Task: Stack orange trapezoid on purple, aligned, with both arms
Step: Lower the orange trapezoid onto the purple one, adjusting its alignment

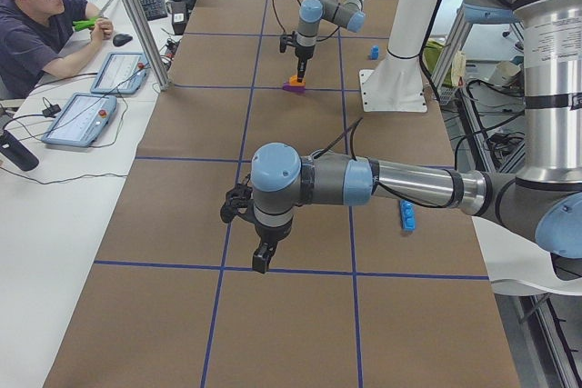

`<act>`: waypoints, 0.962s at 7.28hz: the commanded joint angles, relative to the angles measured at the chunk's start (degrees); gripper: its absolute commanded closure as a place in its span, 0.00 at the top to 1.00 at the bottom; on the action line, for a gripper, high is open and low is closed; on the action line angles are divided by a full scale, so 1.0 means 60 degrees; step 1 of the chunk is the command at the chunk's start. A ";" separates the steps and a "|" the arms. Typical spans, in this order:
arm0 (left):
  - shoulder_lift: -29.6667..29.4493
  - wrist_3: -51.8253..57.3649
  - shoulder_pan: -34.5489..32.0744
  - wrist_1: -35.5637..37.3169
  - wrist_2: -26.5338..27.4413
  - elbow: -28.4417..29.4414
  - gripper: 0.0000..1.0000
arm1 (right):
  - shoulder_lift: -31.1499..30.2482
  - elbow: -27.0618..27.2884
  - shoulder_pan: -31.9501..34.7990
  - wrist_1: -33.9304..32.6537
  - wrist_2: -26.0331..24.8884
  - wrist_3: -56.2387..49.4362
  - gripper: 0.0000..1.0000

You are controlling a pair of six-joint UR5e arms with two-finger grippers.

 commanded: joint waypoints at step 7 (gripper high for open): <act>0.0019 -0.0018 0.0000 0.0000 -0.0002 0.0001 1.00 | 0.0087 0.0081 -0.0007 -0.0012 -0.0132 -0.0146 1.00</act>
